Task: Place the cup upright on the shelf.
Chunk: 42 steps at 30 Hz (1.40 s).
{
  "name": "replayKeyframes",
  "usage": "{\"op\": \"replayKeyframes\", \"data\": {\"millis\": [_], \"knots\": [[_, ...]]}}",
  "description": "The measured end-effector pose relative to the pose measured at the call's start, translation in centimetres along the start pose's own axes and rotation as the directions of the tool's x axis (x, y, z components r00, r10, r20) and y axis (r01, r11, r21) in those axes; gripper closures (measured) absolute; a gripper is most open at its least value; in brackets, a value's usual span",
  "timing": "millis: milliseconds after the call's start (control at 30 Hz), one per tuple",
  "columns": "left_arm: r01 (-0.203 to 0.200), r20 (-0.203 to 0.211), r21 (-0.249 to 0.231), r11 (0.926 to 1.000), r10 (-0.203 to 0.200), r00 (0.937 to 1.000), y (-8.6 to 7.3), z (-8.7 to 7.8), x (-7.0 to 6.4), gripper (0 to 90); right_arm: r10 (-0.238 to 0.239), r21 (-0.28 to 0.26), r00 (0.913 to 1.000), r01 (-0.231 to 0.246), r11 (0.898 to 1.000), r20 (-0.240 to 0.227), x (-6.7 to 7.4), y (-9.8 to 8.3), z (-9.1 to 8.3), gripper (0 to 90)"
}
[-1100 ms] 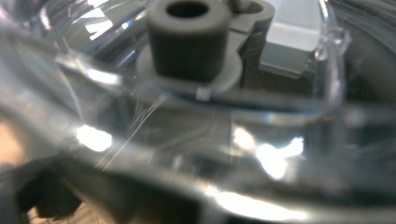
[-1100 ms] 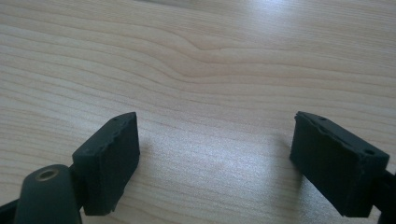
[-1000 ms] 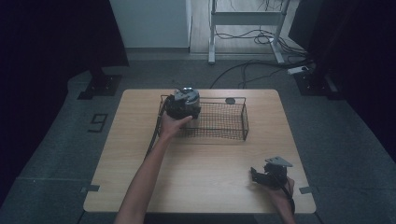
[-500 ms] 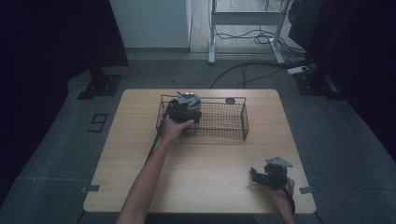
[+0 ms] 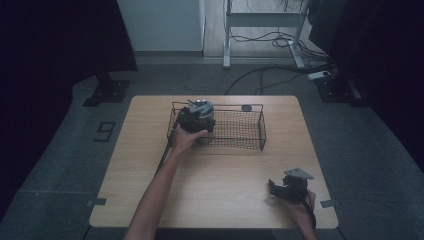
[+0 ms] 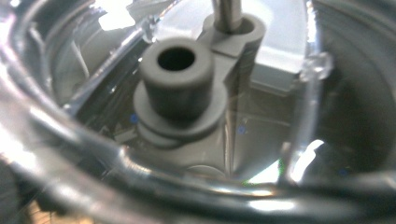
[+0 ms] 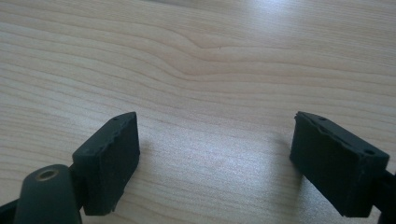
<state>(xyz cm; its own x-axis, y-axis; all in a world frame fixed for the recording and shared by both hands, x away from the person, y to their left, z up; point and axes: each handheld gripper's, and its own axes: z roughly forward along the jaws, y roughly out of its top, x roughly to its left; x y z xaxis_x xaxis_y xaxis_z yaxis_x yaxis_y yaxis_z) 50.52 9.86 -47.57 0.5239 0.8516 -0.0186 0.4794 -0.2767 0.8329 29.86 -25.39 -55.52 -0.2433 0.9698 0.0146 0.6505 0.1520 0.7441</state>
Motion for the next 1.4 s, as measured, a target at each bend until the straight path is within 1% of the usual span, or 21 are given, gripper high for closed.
{"op": "replayKeyframes", "data": {"millis": [33, 200, 600, 700, 933, 967, 1000, 1033, 1067, 1167, 1300, 1400], "knots": [[-0.009, -0.002, -0.001, 1.0, 0.009, 1.0, 0.1, -0.1, 0.0, 1.0, 0.001, 0.0, 1.0, -0.001, 1.0, 0.0, 0.0, 0.0, 0.0, 15.2], [-0.009, -0.007, -0.002, 1.0, 0.009, 0.9999, 0.1, -0.3, 0.0, 0.8, 0.001, 0.0, 1.0, -0.001, 1.0, 0.0, 0.0, 0.0, 0.0, 15.1], [-0.01, -0.009, -0.05, 0.9987, 0.01, 0.9999, 0.5, -1.5, 0.0, 0.0, 0.002, 0.001, 1.0, -0.002, 1.0, 0.001, 0.1, 0.0, 0.0, 15.1], [-0.015, -0.014, -0.062, 0.998, 0.014, 0.9998, 0.7, -2.1, 0.0, 0.0, 0.002, 0.001, 1.0, -0.002, 1.0, 0.001, 0.1, 0.0, 0.0, 15.1], [-0.026, -0.015, -0.066, 0.9975, 0.025, 0.9996, 0.7, -3.1, 0.1, 0.0, 0.002, 0.001, 1.0, -0.002, 1.0, 0.001, 0.1, 0.0, 0.0, 15.1], [-0.03, -0.017, -0.072, 0.9969, 0.029, 0.9994, 0.7, -3.5, 0.1, 0.0, 0.002, 0.001, 1.0, -0.002, 1.0, 0.001, 0.1, 0.0, 0.0, 15.1], [-0.03, -0.017, -0.072, 0.9969, 0.029, 0.9994, 0.7, -3.5, 0.1, 0.0, 0.002, 0.001, 1.0, -0.002, 1.0, 0.001, 0.1, 0.0, 0.0, 15.1], [-0.034, -0.017, -0.083, 0.996, 0.033, 0.9993, 0.7, -3.9, 0.1, 0.0, 0.002, 0.001, 1.0, -0.002, 1.0, 0.001, 0.1, 0.0, 0.0, 15.1], [-0.034, -0.017, -0.083, 0.996, 0.033, 0.9993, 0.7, -3.9, 0.1, 0.0, 0.002, 0.001, 1.0, -0.002, 1.0, 0.001, 0.1, 0.0, 0.0, 15.1], [-0.024, -0.012, -0.091, 0.9955, 0.023, 0.9997, 0.4, -4.7, 0.3, 0.0, 0.002, 0.001, 1.0, -0.002, 1.0, 0.002, 0.1, 0.0, 0.0, 15.1], [-0.029, -0.015, -0.102, 0.9944, 0.028, 0.9995, 0.2, -5.4, 0.4, 0.0, 0.002, 0.001, 1.0, -0.002, 1.0, 0.002, 0.1, 0.0, 0.0, 15.1], [-0.025, -0.015, -0.107, 0.9939, 0.024, 0.9996, 0.2, -5.8, 0.5, 0.0, 0.002, 0.001, 1.0, -0.002, 1.0, 0.002, 0.1, 0.0, 0.0, 15.1]]}}
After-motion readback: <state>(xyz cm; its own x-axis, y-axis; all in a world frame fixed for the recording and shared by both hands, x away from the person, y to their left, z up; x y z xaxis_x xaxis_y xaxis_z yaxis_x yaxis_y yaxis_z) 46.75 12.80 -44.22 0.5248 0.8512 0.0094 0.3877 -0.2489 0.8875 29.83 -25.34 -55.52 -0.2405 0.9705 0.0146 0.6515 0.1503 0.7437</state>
